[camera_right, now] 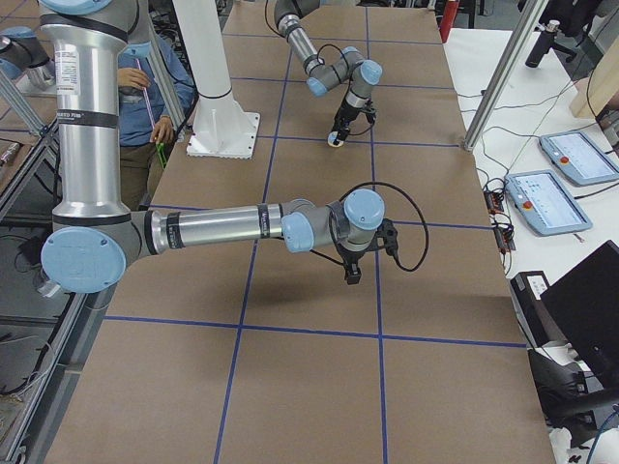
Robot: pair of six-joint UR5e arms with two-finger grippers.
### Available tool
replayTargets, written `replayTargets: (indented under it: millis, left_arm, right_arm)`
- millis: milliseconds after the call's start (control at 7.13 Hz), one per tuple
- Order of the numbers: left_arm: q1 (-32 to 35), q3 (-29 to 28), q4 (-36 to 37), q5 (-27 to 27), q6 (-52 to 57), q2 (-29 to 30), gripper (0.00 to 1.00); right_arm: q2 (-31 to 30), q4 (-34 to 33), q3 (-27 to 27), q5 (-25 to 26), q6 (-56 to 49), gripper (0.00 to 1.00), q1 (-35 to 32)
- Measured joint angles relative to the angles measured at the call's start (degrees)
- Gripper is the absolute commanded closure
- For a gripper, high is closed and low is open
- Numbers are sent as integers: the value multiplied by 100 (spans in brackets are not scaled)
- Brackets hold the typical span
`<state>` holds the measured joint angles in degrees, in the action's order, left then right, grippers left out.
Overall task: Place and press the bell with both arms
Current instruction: 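Lower the blue bell onto the table with the left gripper, then open the left gripper and lift away while the right arm reaches in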
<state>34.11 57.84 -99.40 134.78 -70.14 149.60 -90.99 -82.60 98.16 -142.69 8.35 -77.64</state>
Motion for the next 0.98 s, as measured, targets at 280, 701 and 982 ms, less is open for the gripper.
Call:
replayTargets:
  millis: [280, 701, 982]
  left_arm:
    - [88, 217, 3, -13, -301, -9, 9]
    - [476, 1554, 65, 33, -550, -676, 1]
    - [755, 3120, 39, 46, -397, -2163, 1]
  right_arm:
    - [295, 9, 41, -4, 531, 0, 88]
    - [1159, 11, 273, 138, 2323, 0, 749]
    - [1966, 6, 498, 996, 4132, 2, 1860]
